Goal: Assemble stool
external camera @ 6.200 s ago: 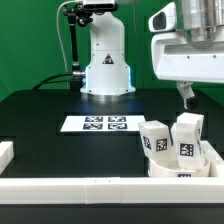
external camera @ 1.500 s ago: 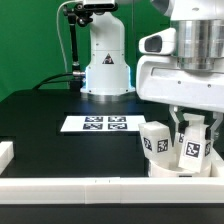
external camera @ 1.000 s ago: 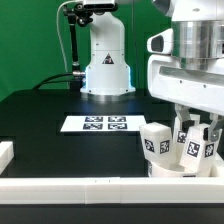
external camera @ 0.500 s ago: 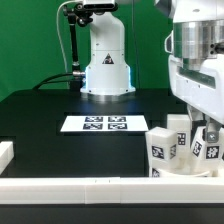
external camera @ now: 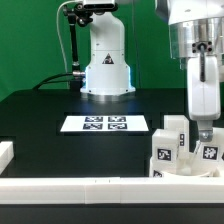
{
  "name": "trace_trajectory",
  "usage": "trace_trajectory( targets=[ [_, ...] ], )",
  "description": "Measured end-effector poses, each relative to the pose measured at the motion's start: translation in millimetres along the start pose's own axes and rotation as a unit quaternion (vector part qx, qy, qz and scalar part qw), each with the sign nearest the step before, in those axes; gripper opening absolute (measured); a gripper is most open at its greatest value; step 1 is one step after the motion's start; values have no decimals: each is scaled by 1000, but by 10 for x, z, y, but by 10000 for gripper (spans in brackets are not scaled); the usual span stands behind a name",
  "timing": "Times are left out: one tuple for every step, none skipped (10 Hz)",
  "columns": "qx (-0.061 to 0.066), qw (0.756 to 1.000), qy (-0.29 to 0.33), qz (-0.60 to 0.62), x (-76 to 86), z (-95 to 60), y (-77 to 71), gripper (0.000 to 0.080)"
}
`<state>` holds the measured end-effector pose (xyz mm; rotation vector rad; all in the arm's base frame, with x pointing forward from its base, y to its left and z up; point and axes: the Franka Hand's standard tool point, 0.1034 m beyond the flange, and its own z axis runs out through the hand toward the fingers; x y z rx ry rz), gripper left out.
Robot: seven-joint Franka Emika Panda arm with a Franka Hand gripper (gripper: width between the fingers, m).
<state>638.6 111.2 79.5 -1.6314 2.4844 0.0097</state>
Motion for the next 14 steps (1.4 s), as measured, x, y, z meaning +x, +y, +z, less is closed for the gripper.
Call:
trace_trajectory(
  targets=[
    [0,1000,-2,7,1,0,-2,337],
    [0,1000,-2,5,1,1,0,337],
    [-1,1000,-2,-1,-3,8,7,337],
    [-1,1000,-2,-5,-4,13,10,549],
    [-3,1000,-1,-11,-10,9,14,549],
    [-4,1000,-4,-29,-39,-29,5,629],
    [0,999,-8,-43,-65,-109,-22,643],
    [-2,999,-11,-46,-90,-168,-21,643],
    [-2,999,-10,-47,-84,-147,-19,649],
    [-2,999,-9,-48,-80,-133,-12,649],
    [-3,999,-9,-49,-81,-132,-12,649],
    [-3,999,-9,-50,-79,-127,-9,649],
    [-3,999,-9,-50,-79,-124,-7,649],
    [-3,999,-9,-51,-79,-122,-6,649]
  ],
)
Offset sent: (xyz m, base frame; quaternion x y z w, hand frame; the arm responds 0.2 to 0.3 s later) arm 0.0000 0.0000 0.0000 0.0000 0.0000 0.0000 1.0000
